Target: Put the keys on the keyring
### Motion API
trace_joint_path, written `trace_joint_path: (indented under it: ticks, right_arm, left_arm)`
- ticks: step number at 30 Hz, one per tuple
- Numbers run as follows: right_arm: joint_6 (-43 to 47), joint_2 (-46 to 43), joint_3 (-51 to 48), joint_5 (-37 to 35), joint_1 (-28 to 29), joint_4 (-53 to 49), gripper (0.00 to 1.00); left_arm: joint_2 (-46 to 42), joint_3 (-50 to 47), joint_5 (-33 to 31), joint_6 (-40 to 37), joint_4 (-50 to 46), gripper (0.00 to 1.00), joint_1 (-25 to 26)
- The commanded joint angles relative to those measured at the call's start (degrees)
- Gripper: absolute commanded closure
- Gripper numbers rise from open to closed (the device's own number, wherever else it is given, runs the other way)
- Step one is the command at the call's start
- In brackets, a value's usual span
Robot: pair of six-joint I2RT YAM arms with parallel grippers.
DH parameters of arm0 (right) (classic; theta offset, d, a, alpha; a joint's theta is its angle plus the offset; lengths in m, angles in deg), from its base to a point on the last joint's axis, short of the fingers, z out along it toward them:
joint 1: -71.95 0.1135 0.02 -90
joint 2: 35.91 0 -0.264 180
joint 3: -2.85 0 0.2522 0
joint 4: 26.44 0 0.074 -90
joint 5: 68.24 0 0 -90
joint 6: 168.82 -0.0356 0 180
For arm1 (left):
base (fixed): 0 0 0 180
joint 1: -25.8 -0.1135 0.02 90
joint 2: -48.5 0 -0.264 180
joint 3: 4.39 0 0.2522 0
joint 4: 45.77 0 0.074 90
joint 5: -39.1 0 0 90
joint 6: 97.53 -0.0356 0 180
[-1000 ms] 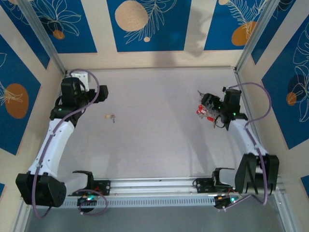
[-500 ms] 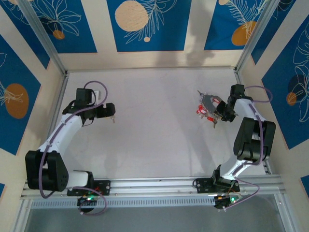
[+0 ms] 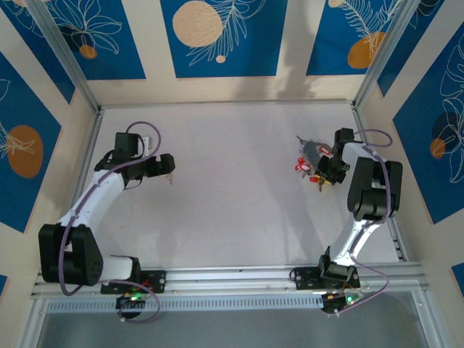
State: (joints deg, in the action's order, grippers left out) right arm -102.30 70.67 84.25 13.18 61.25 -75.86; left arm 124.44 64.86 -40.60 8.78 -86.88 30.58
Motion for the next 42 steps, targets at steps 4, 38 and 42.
trace_joint_path:
  ticks: [4, 38, 42]
  right_arm:
    - [-2.4, 1.3, 0.1, 2.0, 4.8, 0.3, 0.57]
    - [-2.9, -4.8, 5.2, 4.0, 2.6, 0.4, 0.46]
    - [0.5, 0.6, 8.6, 7.7, -0.5, 0.0, 0.38]
  left_arm:
    - [0.3, -1.4, 0.2, 1.2, 0.8, 0.0, 0.0]
    - [-0.6, -1.5, 0.2, 1.6, 1.4, 0.0, -0.1]
    - [-1.1, -1.6, -0.7, 1.5, 1.2, 0.0, 0.0]
